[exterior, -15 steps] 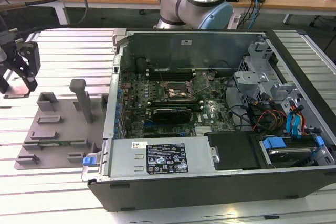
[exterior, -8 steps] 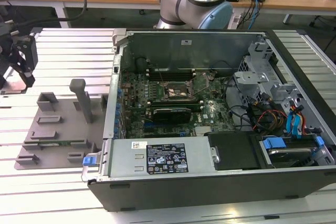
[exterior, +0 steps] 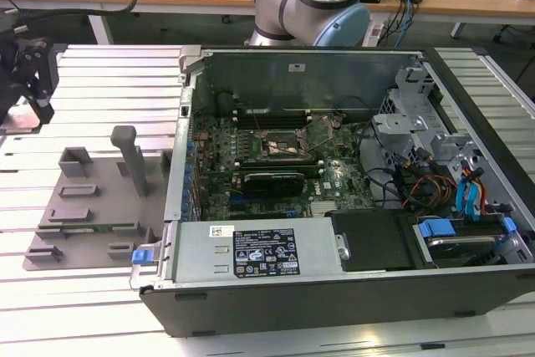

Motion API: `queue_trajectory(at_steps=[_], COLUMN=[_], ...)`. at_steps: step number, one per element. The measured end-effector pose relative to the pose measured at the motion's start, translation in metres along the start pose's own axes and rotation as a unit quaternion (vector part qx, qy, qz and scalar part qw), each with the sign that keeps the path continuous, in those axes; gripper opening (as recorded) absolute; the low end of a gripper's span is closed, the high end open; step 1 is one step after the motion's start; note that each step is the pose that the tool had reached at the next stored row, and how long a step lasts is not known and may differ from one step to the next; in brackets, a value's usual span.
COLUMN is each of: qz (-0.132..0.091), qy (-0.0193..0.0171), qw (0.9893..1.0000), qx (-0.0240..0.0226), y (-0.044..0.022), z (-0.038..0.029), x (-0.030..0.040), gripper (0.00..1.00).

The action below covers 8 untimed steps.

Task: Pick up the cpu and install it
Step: 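Pick up the cpu and move it towards the insertion slot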

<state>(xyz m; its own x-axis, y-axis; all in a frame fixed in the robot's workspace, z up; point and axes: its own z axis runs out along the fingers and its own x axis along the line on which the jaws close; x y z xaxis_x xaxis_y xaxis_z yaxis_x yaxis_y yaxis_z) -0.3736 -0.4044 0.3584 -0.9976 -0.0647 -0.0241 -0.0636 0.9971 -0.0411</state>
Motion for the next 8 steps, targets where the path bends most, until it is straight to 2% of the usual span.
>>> queue_trajectory(at_steps=[2, 8], qz=[0.0, 0.0], qy=[0.0, 0.0], qw=[1.0, 1.0], qx=[0.0, 0.0], y=[0.0019, 0.0017], z=[-0.0057, -0.0231], x=[-0.0003, -0.0007], gripper=[0.55, 0.55])
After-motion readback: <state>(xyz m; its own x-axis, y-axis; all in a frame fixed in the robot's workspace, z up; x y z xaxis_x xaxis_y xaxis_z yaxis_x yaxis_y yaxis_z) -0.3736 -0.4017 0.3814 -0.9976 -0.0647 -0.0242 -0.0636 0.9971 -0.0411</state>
